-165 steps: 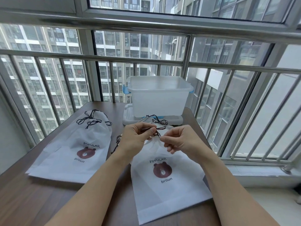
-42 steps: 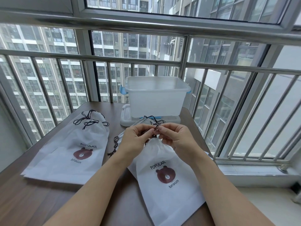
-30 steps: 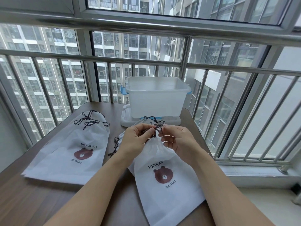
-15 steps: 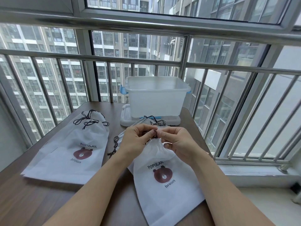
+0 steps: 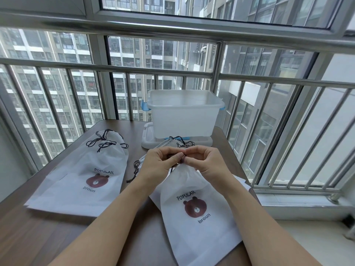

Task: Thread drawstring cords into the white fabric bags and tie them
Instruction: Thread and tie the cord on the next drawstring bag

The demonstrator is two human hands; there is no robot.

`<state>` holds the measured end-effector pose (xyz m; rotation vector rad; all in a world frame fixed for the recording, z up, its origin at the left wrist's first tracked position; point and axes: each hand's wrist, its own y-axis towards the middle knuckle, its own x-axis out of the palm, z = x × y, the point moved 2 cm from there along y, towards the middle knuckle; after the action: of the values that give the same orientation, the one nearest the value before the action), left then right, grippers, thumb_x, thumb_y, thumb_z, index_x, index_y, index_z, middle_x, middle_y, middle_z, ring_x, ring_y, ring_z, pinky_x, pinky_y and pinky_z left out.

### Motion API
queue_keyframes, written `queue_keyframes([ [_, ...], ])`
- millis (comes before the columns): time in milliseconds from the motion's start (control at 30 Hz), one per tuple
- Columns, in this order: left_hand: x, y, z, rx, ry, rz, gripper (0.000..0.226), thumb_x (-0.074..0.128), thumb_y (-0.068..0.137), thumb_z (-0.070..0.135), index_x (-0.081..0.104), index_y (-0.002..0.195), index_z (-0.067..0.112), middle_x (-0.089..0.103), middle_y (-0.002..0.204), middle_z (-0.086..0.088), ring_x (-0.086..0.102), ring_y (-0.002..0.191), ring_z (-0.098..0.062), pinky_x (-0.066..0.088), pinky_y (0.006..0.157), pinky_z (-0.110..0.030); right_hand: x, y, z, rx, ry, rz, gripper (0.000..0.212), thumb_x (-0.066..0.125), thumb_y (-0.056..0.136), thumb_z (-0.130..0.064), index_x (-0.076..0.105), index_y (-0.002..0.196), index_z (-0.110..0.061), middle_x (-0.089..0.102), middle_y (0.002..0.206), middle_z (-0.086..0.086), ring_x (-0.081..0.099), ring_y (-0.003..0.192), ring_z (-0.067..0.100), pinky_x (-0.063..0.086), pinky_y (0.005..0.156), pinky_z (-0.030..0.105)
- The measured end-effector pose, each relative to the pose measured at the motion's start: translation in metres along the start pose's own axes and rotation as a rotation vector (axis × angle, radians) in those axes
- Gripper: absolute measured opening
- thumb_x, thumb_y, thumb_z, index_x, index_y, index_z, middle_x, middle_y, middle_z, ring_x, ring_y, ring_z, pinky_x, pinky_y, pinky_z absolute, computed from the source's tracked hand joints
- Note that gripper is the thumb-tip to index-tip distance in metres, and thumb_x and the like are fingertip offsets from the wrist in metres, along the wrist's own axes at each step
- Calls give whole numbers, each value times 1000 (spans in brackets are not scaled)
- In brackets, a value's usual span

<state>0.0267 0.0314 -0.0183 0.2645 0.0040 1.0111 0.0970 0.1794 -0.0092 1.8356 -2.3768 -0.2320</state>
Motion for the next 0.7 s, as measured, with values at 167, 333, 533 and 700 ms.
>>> queue_keyframes([
  [167,-2,-1,2,37,15,0,13,69,87,-1,76,95,6,77,84,-7,72,77,-13,55,73,-19,-1,-1,-2,14,-48,-59,13,76,86,-2,77,98,3,78,91,13,73,82,14,51,72,19],
  [333,-2,0,2,78,112,-2,15,71,86,-2,77,91,10,77,77,0,71,72,-7,52,70,-14,-1,1,-2,-12,-209,-34,6,78,86,-4,76,80,-2,73,70,1,63,63,3,45,63,14],
  [533,-2,2,-2,165,262,-15,11,74,85,1,78,93,7,77,85,-5,73,83,-19,58,83,-28,-1,4,3,-148,-457,74,27,77,81,-6,62,63,-19,60,57,-11,48,53,4,38,54,19],
  [700,0,1,-2,182,259,-31,13,73,85,-1,78,92,8,77,83,-6,71,78,-14,55,76,-22,3,4,4,-186,-538,106,14,73,77,-7,66,79,-20,65,64,3,49,54,5,41,53,18],
])
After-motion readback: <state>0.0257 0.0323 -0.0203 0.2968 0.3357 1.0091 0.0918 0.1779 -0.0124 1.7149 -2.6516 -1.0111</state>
